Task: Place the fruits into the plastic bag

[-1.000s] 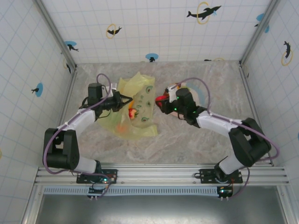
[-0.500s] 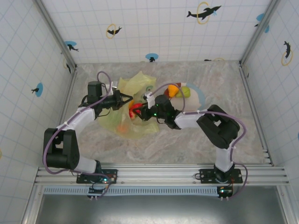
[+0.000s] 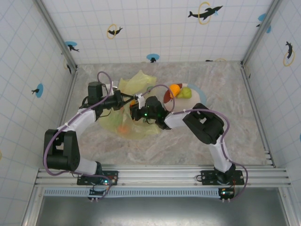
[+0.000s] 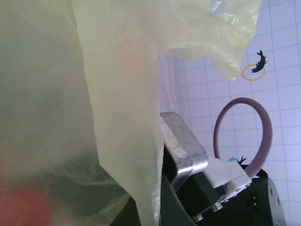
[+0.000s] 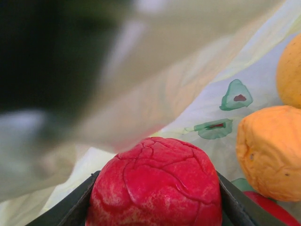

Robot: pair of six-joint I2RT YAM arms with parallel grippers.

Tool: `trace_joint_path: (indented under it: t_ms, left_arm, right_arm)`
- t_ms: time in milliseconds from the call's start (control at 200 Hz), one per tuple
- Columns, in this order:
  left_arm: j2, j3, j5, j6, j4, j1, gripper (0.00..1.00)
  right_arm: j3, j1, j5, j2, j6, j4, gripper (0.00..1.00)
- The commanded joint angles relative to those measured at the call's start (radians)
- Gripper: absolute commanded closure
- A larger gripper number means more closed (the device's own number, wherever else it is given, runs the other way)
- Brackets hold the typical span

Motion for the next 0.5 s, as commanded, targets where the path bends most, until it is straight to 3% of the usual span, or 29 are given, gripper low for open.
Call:
trace_joint_path:
  t_ms: [0, 260, 495]
  left_arm:
    - [-0.019, -0.014, 0.014, -0.018, 0.042, -0.005, 1.00]
    - [-0.016, -0.015, 0.014, -0.016, 0.042, -0.004, 1.00]
    - [-0.017, -0.016, 0.014, -0.013, 0.038, -0.003, 1.00]
  right_arm:
    - [0.060, 0.011, -0.031, 0.048, 0.049, 0.072, 0.43]
    - [0.120, 0.021, -0.076, 0.095, 0.045, 0.012, 0.38]
    - [0.072, -0.002, -0.071, 0.033, 0.016, 0.003, 0.22]
